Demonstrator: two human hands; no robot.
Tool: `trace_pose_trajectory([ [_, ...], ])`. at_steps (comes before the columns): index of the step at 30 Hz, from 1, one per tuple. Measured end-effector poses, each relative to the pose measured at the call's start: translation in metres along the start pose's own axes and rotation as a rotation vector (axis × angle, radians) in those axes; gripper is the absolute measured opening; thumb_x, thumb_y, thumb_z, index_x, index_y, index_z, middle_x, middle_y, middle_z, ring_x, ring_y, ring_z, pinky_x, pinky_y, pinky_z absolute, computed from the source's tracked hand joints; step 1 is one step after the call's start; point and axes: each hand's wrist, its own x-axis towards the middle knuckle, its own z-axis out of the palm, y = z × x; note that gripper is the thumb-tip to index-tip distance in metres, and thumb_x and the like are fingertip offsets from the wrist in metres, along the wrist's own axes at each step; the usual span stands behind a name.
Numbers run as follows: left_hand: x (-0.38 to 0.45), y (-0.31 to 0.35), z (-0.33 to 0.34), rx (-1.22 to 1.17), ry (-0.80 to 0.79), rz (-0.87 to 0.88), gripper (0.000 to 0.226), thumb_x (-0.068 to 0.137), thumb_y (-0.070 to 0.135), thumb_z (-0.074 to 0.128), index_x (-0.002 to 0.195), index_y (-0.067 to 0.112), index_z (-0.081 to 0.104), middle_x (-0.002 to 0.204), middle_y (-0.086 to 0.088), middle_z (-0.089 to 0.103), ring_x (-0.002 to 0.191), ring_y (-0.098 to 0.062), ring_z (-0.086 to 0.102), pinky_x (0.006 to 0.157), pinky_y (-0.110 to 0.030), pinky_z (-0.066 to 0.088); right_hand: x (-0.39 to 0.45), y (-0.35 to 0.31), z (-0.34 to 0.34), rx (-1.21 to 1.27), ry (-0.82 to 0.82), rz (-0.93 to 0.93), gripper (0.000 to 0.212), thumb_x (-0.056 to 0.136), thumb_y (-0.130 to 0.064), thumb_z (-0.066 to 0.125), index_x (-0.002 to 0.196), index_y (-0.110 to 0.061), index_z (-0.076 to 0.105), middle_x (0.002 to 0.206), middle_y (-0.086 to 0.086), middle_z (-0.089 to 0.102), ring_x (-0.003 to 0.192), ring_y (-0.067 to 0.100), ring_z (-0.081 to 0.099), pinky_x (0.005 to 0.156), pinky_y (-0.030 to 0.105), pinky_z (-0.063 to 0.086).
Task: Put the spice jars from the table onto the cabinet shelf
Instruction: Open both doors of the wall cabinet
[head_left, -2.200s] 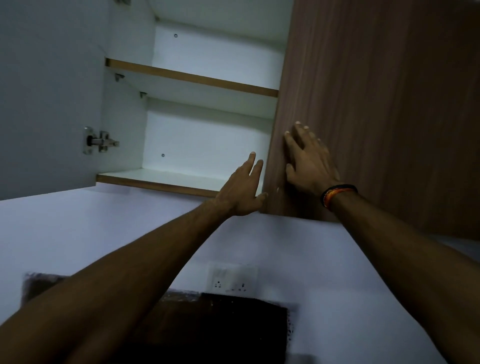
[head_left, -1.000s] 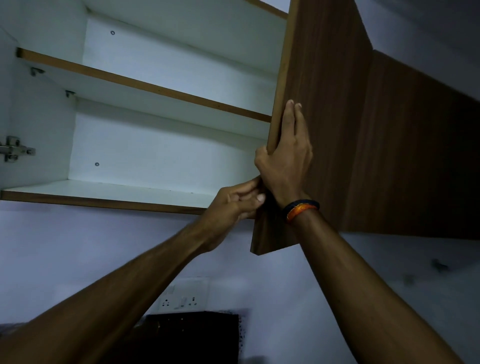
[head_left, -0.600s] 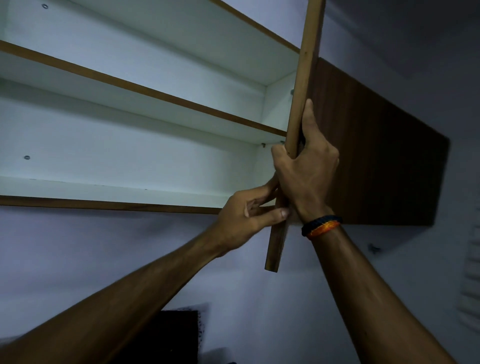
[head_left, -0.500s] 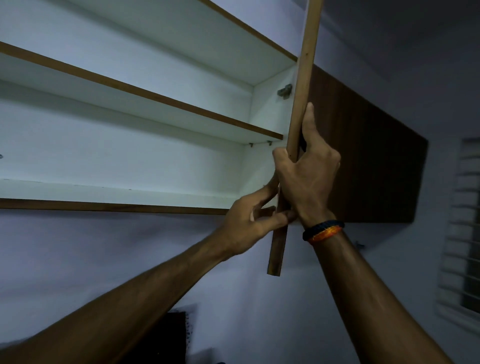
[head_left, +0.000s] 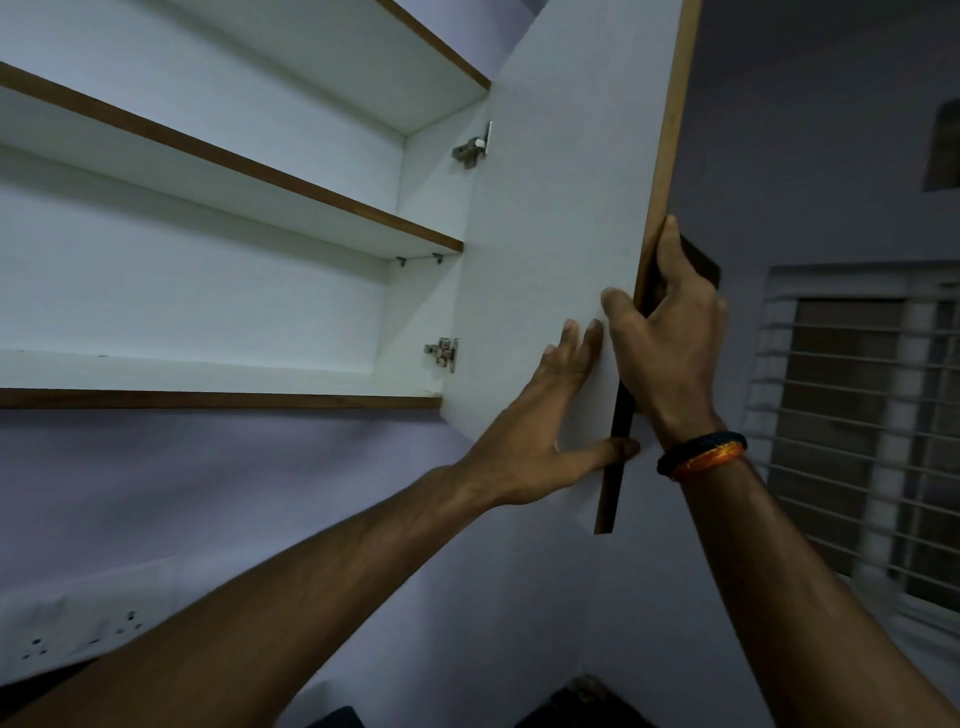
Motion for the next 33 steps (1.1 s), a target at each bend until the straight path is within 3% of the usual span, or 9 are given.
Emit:
trace_pose_trajectory([
  [4,0.018,-0.003,0.025,0.066,-0.041,0.032,0.104,0.087,0.061,0.062,0.151,0.048,-0.019,0.161,0.020,-0.028,0.152,-0.014,-0.020,0.122,-0.058,0.013,0.005,0.025,-0.013,-0.110,0.033,-0.011,0.071,0.091,-0.010,0.063,0.154,-0.005,0.031,0.115,0.007,0.068,0.095,0.011,0.063,0.082,0.009,0.048],
  [7,0.031,-0.008,0.041,0.137,-0.069,0.064,0.103,0.088,0.060,0.061,0.154,0.042,-0.016,0.162,0.013,-0.028,0.152,-0.020,-0.019,0.122,-0.059,0.012,0.008,0.045,-0.017,-0.206,0.050,0.004,0.069,0.091,-0.007,0.062,0.153,-0.003,0.031,0.130,0.009,0.062,0.114,0.014,0.057,0.090,0.002,0.037],
  [11,0.047,-0.022,0.062,0.266,-0.113,0.104,0.100,0.090,0.057,0.060,0.156,0.039,-0.014,0.164,0.006,-0.025,0.153,-0.025,-0.016,0.122,-0.060,0.014,0.015,0.072,-0.023,-0.307,0.024,0.055,0.069,0.092,-0.005,0.063,0.153,-0.001,0.031,0.144,0.015,0.052,0.132,0.023,0.050,0.106,0.018,0.034],
  [15,0.060,-0.040,0.078,0.366,-0.152,0.130,0.096,0.092,0.051,0.058,0.156,0.038,-0.013,0.164,0.005,-0.026,0.153,-0.027,-0.015,0.121,-0.060,0.013,0.017,0.089,-0.030,-0.490,-0.036,0.044,0.069,0.097,-0.010,0.060,0.155,-0.001,0.025,0.158,0.016,0.036,0.138,0.028,0.045,0.105,0.018,0.030],
  [18,0.068,-0.043,0.089,0.390,-0.178,0.117,0.094,0.093,0.050,0.056,0.156,0.037,-0.012,0.164,0.004,-0.026,0.153,-0.029,-0.016,0.121,-0.060,0.010,0.017,0.100,-0.033,-0.657,-0.121,0.026,0.068,0.101,-0.012,0.054,0.157,-0.001,0.017,0.164,0.016,0.019,0.139,0.029,0.042,0.104,0.028,0.039],
  [21,0.076,-0.046,0.101,0.406,-0.232,0.087,0.093,0.094,0.049,0.056,0.157,0.036,-0.011,0.163,0.002,-0.028,0.152,-0.030,-0.017,0.120,-0.061,0.010,0.017,0.119,-0.033,-0.832,-0.205,-0.046,0.066,0.095,0.002,0.052,0.154,0.001,0.022,0.165,0.023,0.008,0.146,0.036,0.031,0.102,0.032,0.045],
  [24,0.081,-0.050,0.111,0.437,-0.286,0.068,0.096,0.094,0.048,0.057,0.157,0.034,-0.013,0.162,0.001,-0.031,0.151,-0.031,-0.020,0.120,-0.063,0.009,0.016,0.131,-0.034,-0.978,-0.323,-0.092,0.069,0.088,0.008,0.044,0.154,0.005,0.021,0.164,0.027,0.005,0.153,0.038,0.006,0.119,0.039,0.027],
  [27,0.081,-0.057,0.117,0.476,-0.288,0.083,0.101,0.092,0.046,0.060,0.156,0.033,-0.017,0.160,0.001,-0.035,0.150,-0.032,-0.024,0.120,-0.064,0.003,0.014,0.137,-0.035,-1.102,-0.376,-0.199,0.070,0.088,-0.001,0.038,0.154,0.009,0.015,0.162,0.030,0.004,0.153,0.040,-0.001,0.125,0.051,0.012],
  [33,0.083,-0.067,0.113,0.492,-0.309,0.111,0.101,0.092,0.042,0.062,0.156,0.029,-0.016,0.160,0.001,-0.035,0.150,-0.028,-0.026,0.121,-0.061,0.001,0.002,0.145,-0.023,-1.211,-0.514,-0.253,0.075,0.098,-0.027,0.038,0.154,0.009,0.005,0.162,0.030,-0.003,0.152,0.040,-0.006,0.124,0.052,0.007],
])
